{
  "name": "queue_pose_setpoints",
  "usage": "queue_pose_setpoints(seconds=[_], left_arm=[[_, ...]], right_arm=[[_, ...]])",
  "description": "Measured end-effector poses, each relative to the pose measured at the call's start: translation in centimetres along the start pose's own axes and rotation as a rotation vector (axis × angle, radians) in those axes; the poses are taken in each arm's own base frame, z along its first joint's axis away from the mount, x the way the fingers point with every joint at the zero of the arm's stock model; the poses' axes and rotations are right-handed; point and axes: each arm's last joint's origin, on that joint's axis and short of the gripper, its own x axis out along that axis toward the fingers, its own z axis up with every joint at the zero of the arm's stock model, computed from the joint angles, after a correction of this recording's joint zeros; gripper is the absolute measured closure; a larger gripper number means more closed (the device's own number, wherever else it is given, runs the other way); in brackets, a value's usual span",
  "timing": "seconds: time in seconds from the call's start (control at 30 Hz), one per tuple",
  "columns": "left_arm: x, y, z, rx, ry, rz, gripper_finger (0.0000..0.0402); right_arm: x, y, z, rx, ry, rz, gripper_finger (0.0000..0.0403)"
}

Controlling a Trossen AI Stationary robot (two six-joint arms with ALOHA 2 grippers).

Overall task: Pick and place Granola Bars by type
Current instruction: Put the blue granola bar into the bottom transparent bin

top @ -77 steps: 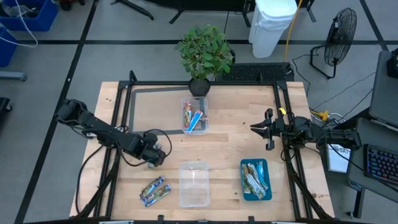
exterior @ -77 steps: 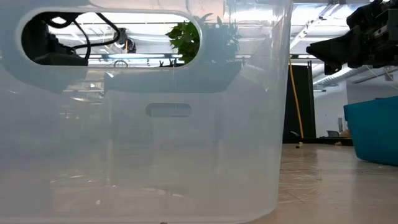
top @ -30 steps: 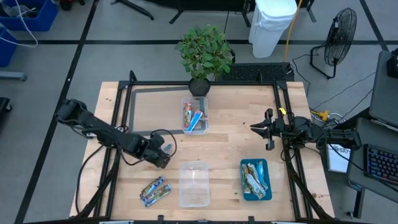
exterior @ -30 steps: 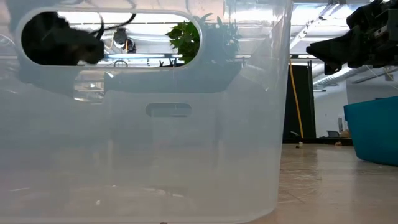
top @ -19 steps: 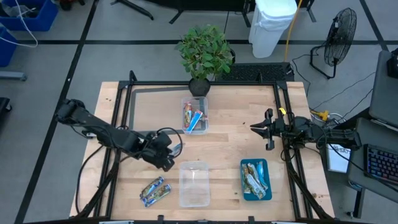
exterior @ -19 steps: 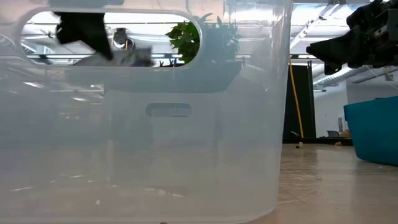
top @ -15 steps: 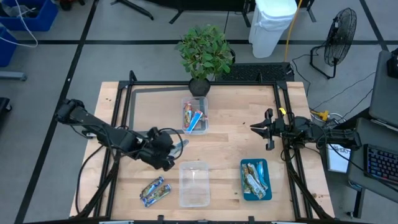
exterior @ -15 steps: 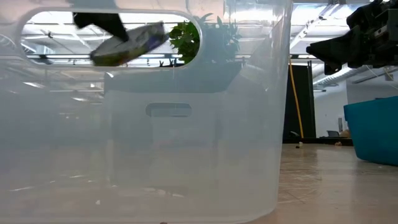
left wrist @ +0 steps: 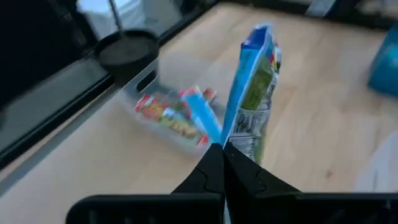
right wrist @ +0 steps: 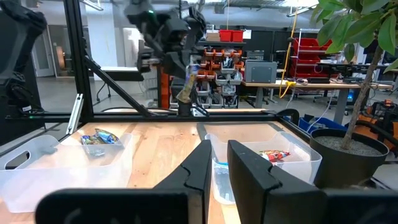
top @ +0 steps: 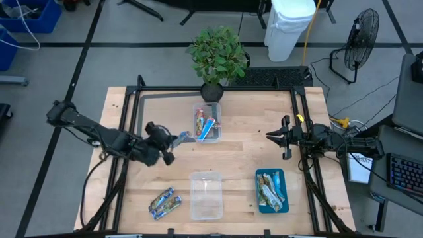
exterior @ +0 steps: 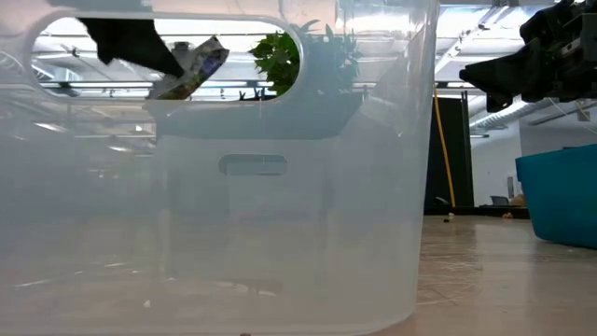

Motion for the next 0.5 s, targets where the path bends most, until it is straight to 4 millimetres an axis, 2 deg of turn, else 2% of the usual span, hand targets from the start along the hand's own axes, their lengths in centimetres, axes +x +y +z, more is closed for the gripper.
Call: queue_pose_setpoints(seconds=[0.17,0.27,0.4,0.5], left_arm=[[1.3,2.8,-1.6,-0.056,-0.116,-0.128,0.0401],[2.3,4.1,-2.6,-0.068,-0.186,-0.274,0.0401],[3.4,4.9,-3.2,-0.089,-0.278,-0.498,0.0401],[3.6,5.0,-2.7,-0.132,-0.293,-0.615,0.0401]], right_arm=[[0.0,0.0,0.0,0.000,0.000,0.000,0.0359],[0.0,0.0,0.0,0.000,0.000,0.000,0.0359],[0.0,0.0,0.0,0.000,0.000,0.000,0.0358],[0.0,0.0,0.0,0.000,0.000,0.000,0.0359]])
